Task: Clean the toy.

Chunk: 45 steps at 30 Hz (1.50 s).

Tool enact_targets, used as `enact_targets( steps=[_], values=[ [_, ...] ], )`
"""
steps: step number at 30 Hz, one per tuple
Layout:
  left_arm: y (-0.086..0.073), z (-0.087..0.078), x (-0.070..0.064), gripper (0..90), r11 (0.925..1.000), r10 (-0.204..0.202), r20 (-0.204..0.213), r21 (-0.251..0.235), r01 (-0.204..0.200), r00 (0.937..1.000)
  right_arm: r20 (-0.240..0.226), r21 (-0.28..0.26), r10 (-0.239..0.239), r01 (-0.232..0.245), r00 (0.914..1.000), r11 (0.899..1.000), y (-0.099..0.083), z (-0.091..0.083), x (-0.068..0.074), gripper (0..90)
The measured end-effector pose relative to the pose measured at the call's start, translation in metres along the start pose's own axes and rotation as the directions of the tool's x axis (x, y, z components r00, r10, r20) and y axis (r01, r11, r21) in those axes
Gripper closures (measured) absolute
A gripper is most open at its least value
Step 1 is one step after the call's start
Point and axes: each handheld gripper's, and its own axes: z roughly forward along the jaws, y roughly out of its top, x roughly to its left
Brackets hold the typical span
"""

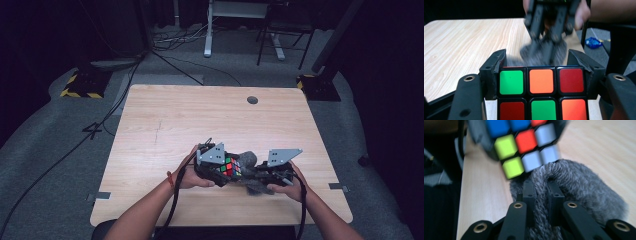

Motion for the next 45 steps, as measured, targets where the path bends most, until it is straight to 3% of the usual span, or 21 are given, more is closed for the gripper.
enact_targets(
  steps=[2,5,8,18,21,22,24,29,31,33,36,39,42,45],
  values=[
    [0.001,-0.001,0.0,34.2,1.0,-0.004,-0.004,-0.001,0.004,1.0,-0.056,0.042,-0.034,0.036,0.9978,0.998,0.0,0.009,0.007,80.3],
    [-0.001,-0.001,0.001,34.2,1.0,-0.008,0.001,0.005,0.008,1.0,-0.071,0.053,-0.061,0.065,0.9956,0.996,0.002,0.012,0.012,80.3],
    [-0.001,0.0,0.002,34.2,0.9999,-0.009,0.0,0.012,0.009,1.0,-0.075,0.052,-0.059,0.063,0.9954,0.997,0.001,0.012,0.011,80.3],
    [-0.008,0.009,0.004,34.2,0.9983,-0.024,0.027,0.053,0.023,0.9993,0.009,0.046,-0.023,0.023,0.9997,0.999,-0.003,-0.003,-0.001,80.1],
    [-0.008,0.008,0.003,34.2,0.9988,-0.02,0.023,0.045,0.019,0.9995,0.044,0.029,0.005,-0.006,0.999,1.0,-0.004,-0.006,-0.006,80.2],
    [-0.005,0.007,0.001,34.2,0.9995,-0.027,0.02,0.015,0.027,0.9994,0.051,0.033,0.011,-0.013,0.9986,0.999,-0.005,-0.006,-0.007,80.2],
    [-0.004,0.006,0.0,34.2,0.9997,-0.024,0.02,0.005,0.024,0.9995,0.021,0.032,0.021,-0.021,0.9996,0.999,-0.006,-0.002,-0.006,80.1],
    [-0.002,0.004,0.0,34.2,0.9999,-0.013,0.009,0.001,0.013,0.9999,-0.065,0.05,-0.059,0.062,0.9962,0.997,-0.002,0.014,0.012,80.0],
    [-0.004,0.002,0.002,34.2,0.9998,-0.021,0.004,0.003,0.021,0.9998,-0.078,0.062,-0.093,0.098,0.9925,0.993,-0.001,0.016,0.017,80.0],
    [-0.005,0.0,0.005,34.2,0.9996,-0.026,-0.009,0.004,0.026,0.9996,-0.084,0.046,-0.101,0.105,0.9913,0.993,-0.002,0.012,0.016,80.0],
    [-0.006,-0.001,0.006,34.2,0.9995,-0.032,-0.002,0.002,0.032,0.9995,-0.064,0.023,-0.081,0.083,0.9947,0.996,-0.002,0.006,0.011,80.0],
    [-0.006,0.001,0.004,34.2,0.9996,-0.023,0.008,0.015,0.023,0.9997,0.024,-0.013,-0.034,0.034,0.9991,0.999,-0.003,-0.007,0.0,80.0],
    [-0.008,0.008,0.001,34.2,0.9985,-0.013,0.029,0.053,0.011,0.9995,0.071,-0.008,0.0,0.0,0.9975,1.0,-0.005,-0.012,-0.008,80.0],
    [-0.013,0.014,0.0,34.2,0.9954,-0.025,0.032,0.093,0.022,0.9992,0.138,0.037,0.009,-0.014,0.9904,0.999,-0.006,-0.019,-0.015,80.0]
  ],
)
